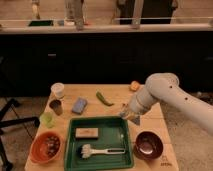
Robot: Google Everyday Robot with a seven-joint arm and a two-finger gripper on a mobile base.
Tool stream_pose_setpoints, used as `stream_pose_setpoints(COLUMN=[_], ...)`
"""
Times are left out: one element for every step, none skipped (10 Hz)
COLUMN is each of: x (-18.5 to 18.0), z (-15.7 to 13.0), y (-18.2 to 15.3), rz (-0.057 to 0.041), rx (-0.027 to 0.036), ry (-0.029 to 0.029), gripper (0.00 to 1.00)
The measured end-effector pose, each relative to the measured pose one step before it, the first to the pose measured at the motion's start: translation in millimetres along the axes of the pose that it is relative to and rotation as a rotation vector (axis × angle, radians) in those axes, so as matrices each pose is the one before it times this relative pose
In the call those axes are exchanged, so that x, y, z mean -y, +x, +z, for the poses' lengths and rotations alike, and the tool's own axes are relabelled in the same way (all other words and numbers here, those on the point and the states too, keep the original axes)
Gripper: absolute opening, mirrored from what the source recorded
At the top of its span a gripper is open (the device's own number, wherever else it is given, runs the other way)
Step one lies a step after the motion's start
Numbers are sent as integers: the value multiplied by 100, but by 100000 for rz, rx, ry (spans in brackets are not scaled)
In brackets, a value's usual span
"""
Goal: Place towel in tray
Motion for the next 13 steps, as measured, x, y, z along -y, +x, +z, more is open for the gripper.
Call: stream_pose_setpoints(x=[22, -2, 7, 0, -43, -211, -228, -209, -137, -109, -191, -150, -265], z=[49, -12, 4, -4, 59, 360, 1011, 1516, 1280, 991, 1436, 778, 1086], y=[-132, 13, -58, 18, 0, 10, -422, -1049, -1268, -948, -1167, -317, 55], rz=[-214, 6, -84, 21, -159, -676, -1338, -915, -1104, -791, -1031, -34, 294], rx=[71, -20, 56, -15, -147, -334, 89, 467, 500, 431, 807, 491, 553], ry=[-107, 32, -8, 25, -155, -617, -1062, -1361, -1347, -1140, -1735, -1024, -1443], gripper=[0, 0, 0, 0, 0, 0, 0, 0, 0, 0, 0, 0, 0])
